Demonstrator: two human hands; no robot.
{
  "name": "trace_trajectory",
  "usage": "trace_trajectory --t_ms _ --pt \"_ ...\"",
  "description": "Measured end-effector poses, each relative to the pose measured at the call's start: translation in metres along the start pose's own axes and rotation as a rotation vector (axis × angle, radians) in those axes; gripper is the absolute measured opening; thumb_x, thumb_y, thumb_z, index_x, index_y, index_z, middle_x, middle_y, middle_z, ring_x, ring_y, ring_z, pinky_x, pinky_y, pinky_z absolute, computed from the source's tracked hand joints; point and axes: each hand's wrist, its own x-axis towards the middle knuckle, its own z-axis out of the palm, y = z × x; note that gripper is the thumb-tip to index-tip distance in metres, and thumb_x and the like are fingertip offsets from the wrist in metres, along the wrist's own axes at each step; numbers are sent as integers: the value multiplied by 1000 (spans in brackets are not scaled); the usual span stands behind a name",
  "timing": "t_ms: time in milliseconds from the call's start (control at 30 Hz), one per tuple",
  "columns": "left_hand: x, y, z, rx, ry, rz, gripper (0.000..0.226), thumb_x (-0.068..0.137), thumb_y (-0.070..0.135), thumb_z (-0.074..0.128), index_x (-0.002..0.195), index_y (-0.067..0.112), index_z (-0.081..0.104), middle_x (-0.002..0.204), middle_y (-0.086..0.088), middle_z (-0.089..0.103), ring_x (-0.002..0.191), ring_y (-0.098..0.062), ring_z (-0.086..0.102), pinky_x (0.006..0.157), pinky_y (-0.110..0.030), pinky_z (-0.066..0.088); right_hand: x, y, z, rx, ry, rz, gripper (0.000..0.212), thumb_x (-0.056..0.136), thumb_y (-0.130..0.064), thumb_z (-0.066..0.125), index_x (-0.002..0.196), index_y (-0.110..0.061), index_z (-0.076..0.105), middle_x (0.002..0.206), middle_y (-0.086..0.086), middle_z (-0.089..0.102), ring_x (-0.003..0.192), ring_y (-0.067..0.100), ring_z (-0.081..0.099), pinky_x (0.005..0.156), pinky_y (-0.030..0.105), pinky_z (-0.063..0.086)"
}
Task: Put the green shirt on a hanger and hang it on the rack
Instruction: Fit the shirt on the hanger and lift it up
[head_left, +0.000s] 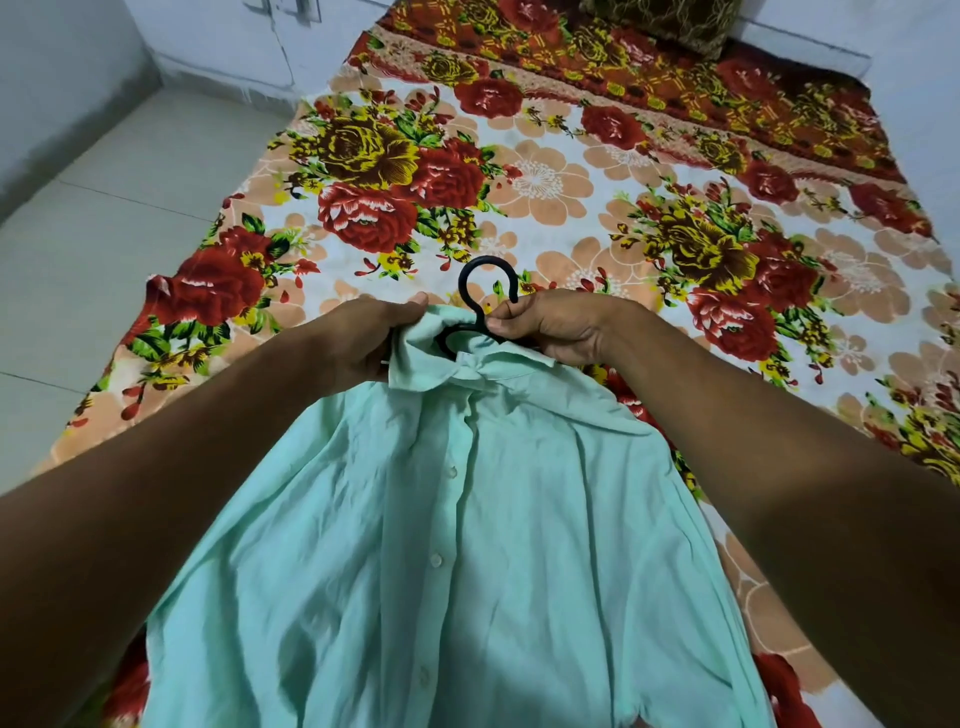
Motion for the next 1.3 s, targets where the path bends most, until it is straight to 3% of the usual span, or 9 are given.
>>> trace_trajectory --t_ms 233,500,667,867,967,1033,1133,1200,1300 --pt "3 -8 -12 -74 -13 -30 30 96 41 66 100 12 73 94 -5 80 78 -15 77 65 -30 64 12 -2 9 -50 164 -73 22 103 1 53 87 -10 64 86 3 62 79 14 57 79 28 50" --pt "3 -15 -8 -145 -17 -7 19 102 28 60 115 19 70 103 -3 76 90 -17 71 82 -34 61 10 -6 7 -304 279 -95 23 103 -19 60 87 -8 71 79 2 69 71 16 63 70 31 53" --pt "-6 -21 -20 -396 -154 24 59 95 -20 30 127 15 64 117 -10 76 98 -25 77 74 -39 65 9 1 0 -247 287 -130 20 99 -28 68 96 -9 74 114 18 76 104 31 72 95 43 59" --pt "-5 -32 -6 -456 -114 63 83 83 -29 24 139 23 58 124 -15 70 110 -31 67 84 -37 63 12 4 4 -250 327 -127 22 102 -26 63 101 -5 70 105 16 73 88 25 69 78 37 59" --pt "-8 -28 -2 -125 -18 91 68 88 -12 29 137 23 60 98 -16 60 83 -30 57 81 -38 50 10 4 8 -253 322 -136 28 103 -24 60 114 0 69 117 24 70 97 30 67 97 50 56" --pt "-14 -17 -4 290 61 195 48 87 12 44 128 26 66 96 -13 69 79 -26 66 77 -38 58 8 5 9 -249 318 -155 28 104 -23 60 115 1 70 120 27 70 100 31 66 103 52 53" --pt "-25 -1 0 904 213 542 52 80 54 50 121 27 69 100 -9 72 86 -27 66 77 -41 58 4 8 11 -224 304 -198 17 103 -20 60 104 -8 72 119 22 72 108 33 68 102 47 54" --pt "-27 5 13 1180 157 590 74 79 76 41 127 26 66 109 -9 65 99 -29 60 88 -44 52 -1 10 12 -191 285 -240 12 103 -16 60 101 -13 71 113 13 73 106 27 69 95 38 58" --pt "-17 0 32 1367 168 525 67 82 70 51 125 19 62 115 -8 64 111 -31 57 102 -51 38 -13 15 13 -106 245 -295 11 100 -11 63 101 -15 73 107 10 72 101 23 69 93 38 59"
